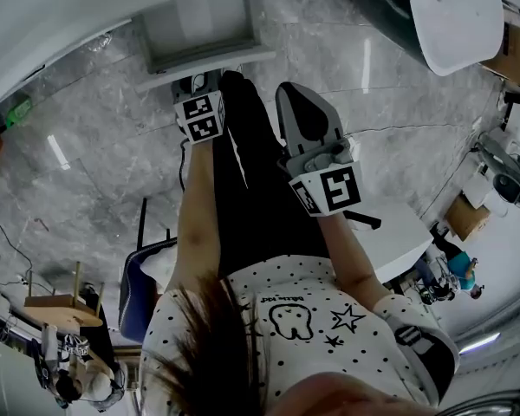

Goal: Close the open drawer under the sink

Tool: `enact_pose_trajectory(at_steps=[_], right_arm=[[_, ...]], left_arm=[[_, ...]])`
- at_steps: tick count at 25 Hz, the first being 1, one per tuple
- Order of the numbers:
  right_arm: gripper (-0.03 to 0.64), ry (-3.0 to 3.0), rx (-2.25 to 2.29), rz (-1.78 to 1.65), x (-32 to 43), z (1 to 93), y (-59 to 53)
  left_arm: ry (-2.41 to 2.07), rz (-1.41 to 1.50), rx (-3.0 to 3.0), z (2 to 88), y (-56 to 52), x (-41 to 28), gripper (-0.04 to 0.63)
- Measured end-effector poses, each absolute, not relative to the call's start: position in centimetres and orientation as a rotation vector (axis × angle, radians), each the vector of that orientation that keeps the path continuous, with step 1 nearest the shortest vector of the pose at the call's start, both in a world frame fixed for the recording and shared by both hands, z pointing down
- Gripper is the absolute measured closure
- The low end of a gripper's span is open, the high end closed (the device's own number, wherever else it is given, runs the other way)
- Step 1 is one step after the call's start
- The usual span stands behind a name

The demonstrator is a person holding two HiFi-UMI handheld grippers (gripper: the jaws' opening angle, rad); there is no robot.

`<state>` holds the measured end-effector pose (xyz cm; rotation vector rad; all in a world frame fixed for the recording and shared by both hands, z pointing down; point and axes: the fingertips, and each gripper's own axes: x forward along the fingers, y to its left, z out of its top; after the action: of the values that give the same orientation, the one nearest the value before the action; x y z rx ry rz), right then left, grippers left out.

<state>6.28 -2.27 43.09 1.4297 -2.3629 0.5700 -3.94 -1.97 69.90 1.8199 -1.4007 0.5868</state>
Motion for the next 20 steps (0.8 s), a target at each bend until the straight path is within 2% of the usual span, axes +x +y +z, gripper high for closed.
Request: enact_pose_trajectory(at_steps=[20], right_arm=[[0.603, -2.352, 1.416, 0.550, 4.5, 44.7, -2.4]], left_arm=[[-1.375, 0.660, 1.898, 70.1, -2.3, -3.8, 0.465]])
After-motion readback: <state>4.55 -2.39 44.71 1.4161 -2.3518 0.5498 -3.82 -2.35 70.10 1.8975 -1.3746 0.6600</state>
